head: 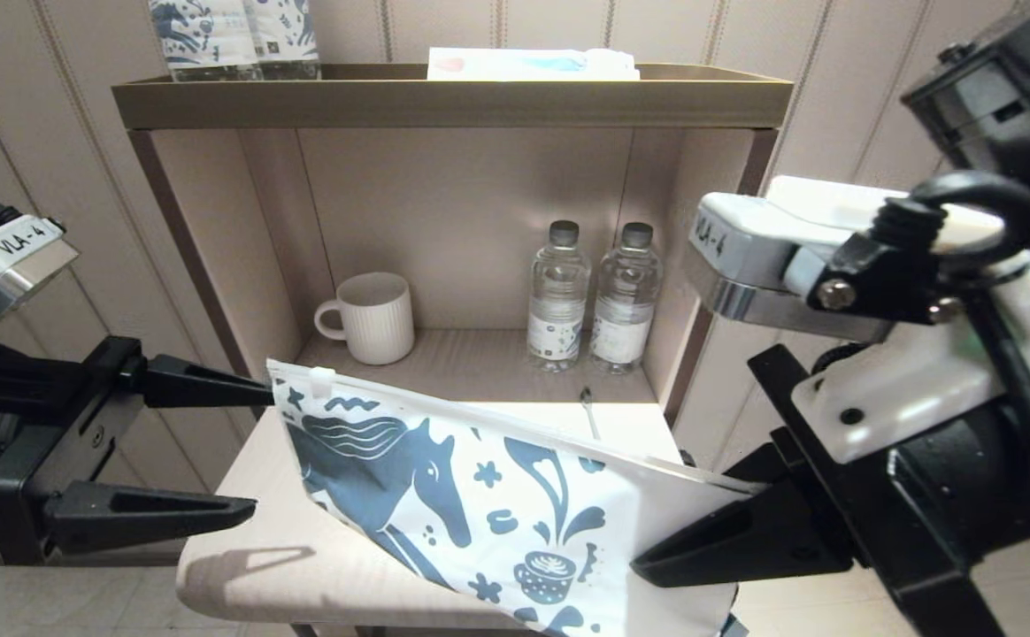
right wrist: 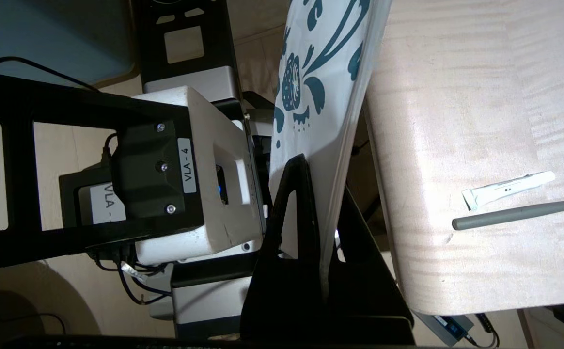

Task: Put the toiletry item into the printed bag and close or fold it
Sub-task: Hand it to the other hand

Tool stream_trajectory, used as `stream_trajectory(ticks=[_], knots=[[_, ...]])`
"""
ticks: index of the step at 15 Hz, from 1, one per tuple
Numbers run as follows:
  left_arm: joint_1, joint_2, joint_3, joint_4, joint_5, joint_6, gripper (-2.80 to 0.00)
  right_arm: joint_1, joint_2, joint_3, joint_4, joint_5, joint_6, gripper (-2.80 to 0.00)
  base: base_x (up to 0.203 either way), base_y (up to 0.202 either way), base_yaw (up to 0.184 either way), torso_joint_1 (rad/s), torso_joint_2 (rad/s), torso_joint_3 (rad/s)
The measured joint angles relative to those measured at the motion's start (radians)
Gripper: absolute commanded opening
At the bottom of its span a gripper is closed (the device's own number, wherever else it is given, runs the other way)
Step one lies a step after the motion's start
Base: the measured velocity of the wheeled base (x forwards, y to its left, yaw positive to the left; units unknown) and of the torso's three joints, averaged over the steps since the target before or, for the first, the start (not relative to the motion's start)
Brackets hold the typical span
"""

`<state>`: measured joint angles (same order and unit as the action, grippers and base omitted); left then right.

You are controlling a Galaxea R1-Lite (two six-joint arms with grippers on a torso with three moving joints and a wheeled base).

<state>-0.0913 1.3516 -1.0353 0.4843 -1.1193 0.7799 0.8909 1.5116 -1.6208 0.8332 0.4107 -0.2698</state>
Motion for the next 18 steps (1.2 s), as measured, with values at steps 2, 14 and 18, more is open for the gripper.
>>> stream_trajectory(ticks=[2,14,18], knots=[[0.006,0.012,-0.005,-0.001,0.0,0.0,0.0,0.006,-0.014,0.013,0.0,0.021,0.0,-2.8,0.0,0.0,0.0,0.0,0.0,0.0],[-0.016,-0.001,0.046,0.004,-0.003,0.068,0.0,0.015,0.17,-0.117,-0.013,0.119,-0.022,-2.8,0.0,0.0,0.0,0.0,0.0,0.0],[-0.023,-0.002,0.053,0.006,-0.003,0.073,0.0,0.023,0.199,-0.135,-0.013,0.13,-0.024,-2.8,0.0,0.0,0.0,0.0,0.0,0.0]])
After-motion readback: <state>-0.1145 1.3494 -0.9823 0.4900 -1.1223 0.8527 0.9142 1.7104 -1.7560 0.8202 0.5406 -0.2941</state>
